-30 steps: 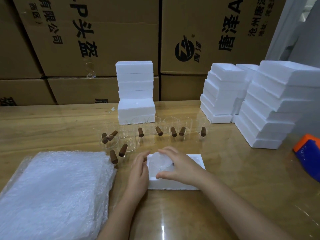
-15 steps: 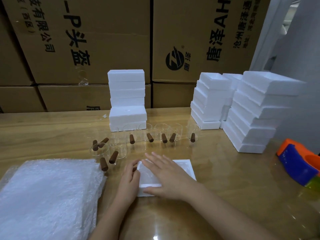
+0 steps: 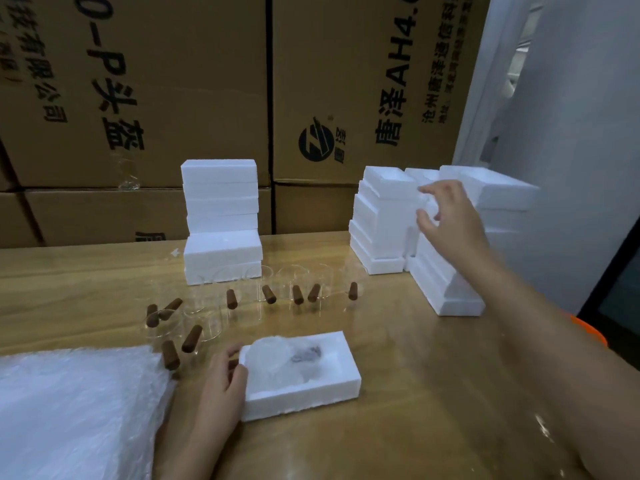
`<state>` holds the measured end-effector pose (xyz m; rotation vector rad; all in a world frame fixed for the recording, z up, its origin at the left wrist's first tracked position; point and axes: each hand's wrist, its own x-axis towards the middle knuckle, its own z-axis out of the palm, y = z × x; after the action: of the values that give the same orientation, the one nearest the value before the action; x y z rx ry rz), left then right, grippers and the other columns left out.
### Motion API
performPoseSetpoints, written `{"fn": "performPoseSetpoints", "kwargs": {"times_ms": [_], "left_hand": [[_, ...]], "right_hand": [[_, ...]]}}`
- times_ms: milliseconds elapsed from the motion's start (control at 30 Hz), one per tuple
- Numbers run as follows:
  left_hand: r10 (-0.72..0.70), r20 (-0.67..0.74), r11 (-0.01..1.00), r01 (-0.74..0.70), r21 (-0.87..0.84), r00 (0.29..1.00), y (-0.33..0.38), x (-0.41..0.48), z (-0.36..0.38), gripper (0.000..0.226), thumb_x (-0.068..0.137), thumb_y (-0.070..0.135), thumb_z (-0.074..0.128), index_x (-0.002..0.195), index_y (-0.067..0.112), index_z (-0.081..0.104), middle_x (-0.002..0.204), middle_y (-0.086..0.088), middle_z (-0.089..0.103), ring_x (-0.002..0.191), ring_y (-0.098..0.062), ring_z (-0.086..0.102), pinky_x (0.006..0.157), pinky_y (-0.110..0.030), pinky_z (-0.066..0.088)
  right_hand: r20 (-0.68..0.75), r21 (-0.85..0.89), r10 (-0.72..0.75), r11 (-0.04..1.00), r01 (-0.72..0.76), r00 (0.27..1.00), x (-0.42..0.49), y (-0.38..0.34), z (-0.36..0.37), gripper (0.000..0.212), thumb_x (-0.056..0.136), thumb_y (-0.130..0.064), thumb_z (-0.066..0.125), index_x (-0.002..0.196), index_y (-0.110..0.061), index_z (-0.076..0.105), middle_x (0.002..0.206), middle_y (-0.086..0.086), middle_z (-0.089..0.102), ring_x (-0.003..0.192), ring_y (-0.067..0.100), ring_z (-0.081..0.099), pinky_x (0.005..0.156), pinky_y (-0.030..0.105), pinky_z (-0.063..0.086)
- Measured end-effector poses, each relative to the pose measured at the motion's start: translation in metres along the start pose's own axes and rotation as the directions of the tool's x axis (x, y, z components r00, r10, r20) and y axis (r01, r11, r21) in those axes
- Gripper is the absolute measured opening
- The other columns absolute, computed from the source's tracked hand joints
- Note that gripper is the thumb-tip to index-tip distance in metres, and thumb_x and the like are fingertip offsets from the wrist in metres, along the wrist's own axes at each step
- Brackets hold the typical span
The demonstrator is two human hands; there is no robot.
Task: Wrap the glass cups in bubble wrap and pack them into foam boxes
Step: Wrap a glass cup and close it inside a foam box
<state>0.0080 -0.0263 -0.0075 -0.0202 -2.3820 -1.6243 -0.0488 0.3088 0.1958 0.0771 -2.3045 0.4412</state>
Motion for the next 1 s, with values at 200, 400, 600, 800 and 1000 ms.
{"fn": "performPoseSetpoints", "kwargs": {"times_ms": [200,400,600,800,1000], "left_hand": [[-0.025,-0.006,0.999,0.025,0.045,1.000,-0.001,0.002,0.000,0.031,0.093,0.003,0.046,0.121,0.015,0.052,0.118,-0.004,0.052,0.106,-0.018,0.049,0.085,-0.033,0.038],[-0.018,-0.005,0.999,0.018,0.031,1.000,-0.001,0.001,0.000,0.032,0.092,0.002,0.045,0.120,0.016,0.053,0.117,-0.003,0.054,0.108,-0.017,0.050,0.087,-0.034,0.040],[0.000,-0.015,1.000,0.001,0.031,1.000,-0.002,0.002,-0.003,0.028,0.095,0.007,0.047,0.119,0.018,0.057,0.116,0.002,0.053,0.098,-0.002,0.050,0.077,-0.018,0.038],[-0.031,-0.015,1.000,0.031,-0.004,0.999,0.000,0.000,-0.004,0.026,0.095,0.011,0.048,0.109,0.032,0.053,0.112,0.012,0.052,0.093,0.012,0.049,0.070,-0.008,0.036],[-0.116,-0.116,0.960,0.081,-0.266,0.986,0.000,0.002,-0.009,0.022,0.096,0.015,0.048,0.107,0.022,0.067,0.112,0.006,0.065,0.106,-0.008,0.060,0.088,-0.028,0.047]], "right_hand": [[0.056,-0.333,0.272,0.912,-0.239,0.961,0.041,0.061,-0.033,0.070,0.090,-0.028,0.057,0.148,-0.025,0.019,0.153,0.010,0.022,0.116,0.040,0.050,0.075,0.042,0.043],[0.101,-0.369,0.309,0.894,-0.252,0.946,0.039,0.062,-0.030,0.067,0.088,-0.020,0.059,0.147,-0.018,0.028,0.141,0.017,0.033,0.106,0.043,0.052,0.081,0.048,0.047],[0.029,-0.084,0.049,0.995,-0.047,0.998,0.011,0.009,-0.030,0.062,0.087,-0.026,0.065,0.142,-0.021,0.036,0.131,0.012,0.037,0.094,0.026,0.055,0.083,0.039,0.045],[0.168,0.421,0.034,0.901,-0.103,0.985,-0.070,-0.050,0.005,0.064,0.081,-0.021,0.074,0.132,-0.036,0.038,0.122,-0.008,0.046,0.094,0.005,0.049,0.069,0.009,0.042],[0.428,0.828,0.144,0.333,-0.451,0.892,-0.112,-0.061,0.047,0.032,0.073,-0.027,0.070,0.104,-0.027,0.060,0.075,-0.015,0.065,0.054,0.002,0.052,0.044,0.019,0.041]]}}
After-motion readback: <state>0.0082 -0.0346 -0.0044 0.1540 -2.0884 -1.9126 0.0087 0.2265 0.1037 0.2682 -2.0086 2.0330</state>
